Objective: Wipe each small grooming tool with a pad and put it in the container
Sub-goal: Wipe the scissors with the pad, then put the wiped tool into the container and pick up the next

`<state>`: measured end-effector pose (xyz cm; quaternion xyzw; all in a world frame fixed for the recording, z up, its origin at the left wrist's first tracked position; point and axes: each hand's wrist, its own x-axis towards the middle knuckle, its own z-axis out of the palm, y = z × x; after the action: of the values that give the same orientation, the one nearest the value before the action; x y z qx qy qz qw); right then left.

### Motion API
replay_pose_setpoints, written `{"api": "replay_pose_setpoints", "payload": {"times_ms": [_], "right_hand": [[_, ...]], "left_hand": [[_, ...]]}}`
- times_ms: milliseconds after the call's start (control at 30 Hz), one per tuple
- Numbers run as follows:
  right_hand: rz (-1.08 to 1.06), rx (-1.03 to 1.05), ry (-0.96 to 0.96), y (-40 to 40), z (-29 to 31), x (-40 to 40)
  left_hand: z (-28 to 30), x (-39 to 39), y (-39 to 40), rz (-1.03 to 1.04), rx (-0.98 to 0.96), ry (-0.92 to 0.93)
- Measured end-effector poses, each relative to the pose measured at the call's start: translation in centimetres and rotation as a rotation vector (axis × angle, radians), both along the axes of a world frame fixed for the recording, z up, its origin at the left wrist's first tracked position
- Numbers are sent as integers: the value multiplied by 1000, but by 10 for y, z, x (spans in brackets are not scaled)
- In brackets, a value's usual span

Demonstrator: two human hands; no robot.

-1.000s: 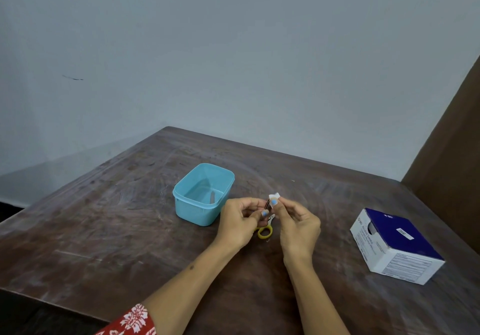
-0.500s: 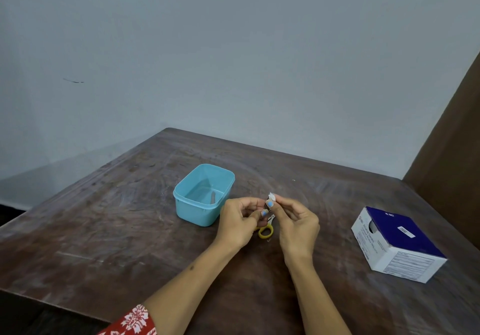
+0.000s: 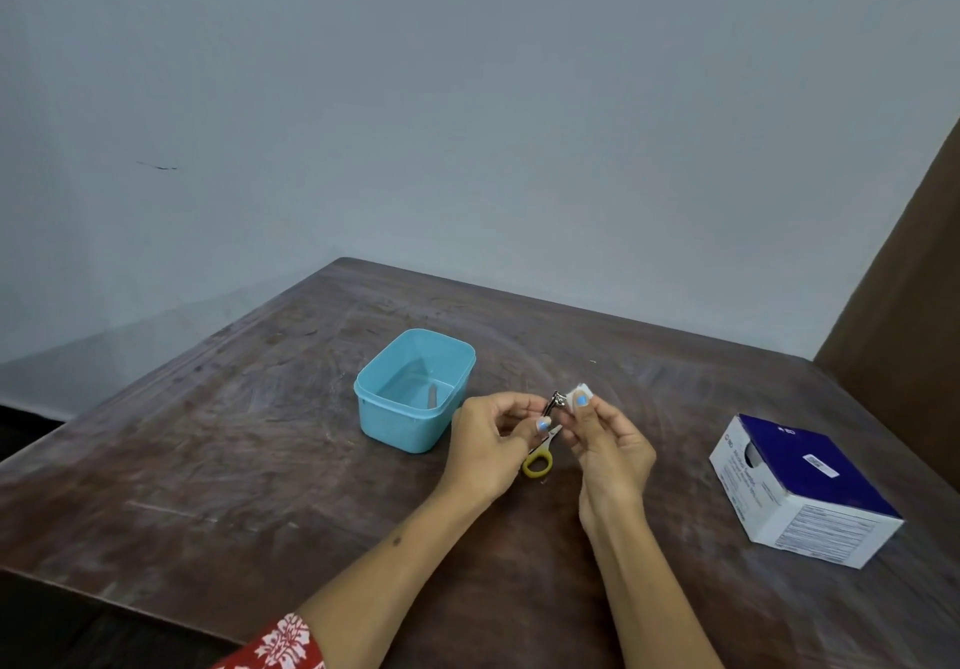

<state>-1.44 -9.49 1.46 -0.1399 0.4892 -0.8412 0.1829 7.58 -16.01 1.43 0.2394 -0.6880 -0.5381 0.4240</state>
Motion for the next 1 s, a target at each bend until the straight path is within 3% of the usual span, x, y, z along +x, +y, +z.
{"api": "replay_pose_setpoints", "payload": {"times_ms": [267,433,600,767,1000], "right_hand": [[-152,71,23,-3,-6,-6],[-231,132,83,-3,-4,-3],[-234,171,119,-2,-4,-1],[-216,216,141,-4,-7,-3],[-231,255,173,-3,-8,-3]], "left_hand": [[47,26,-14,294,-199,-3],[75,50,-58,455,-282,-483],[71,48,-66,470,-293,-855],[64,41,-60,493,-336,-990],[60,40,-62,475,-307,-1043]]}}
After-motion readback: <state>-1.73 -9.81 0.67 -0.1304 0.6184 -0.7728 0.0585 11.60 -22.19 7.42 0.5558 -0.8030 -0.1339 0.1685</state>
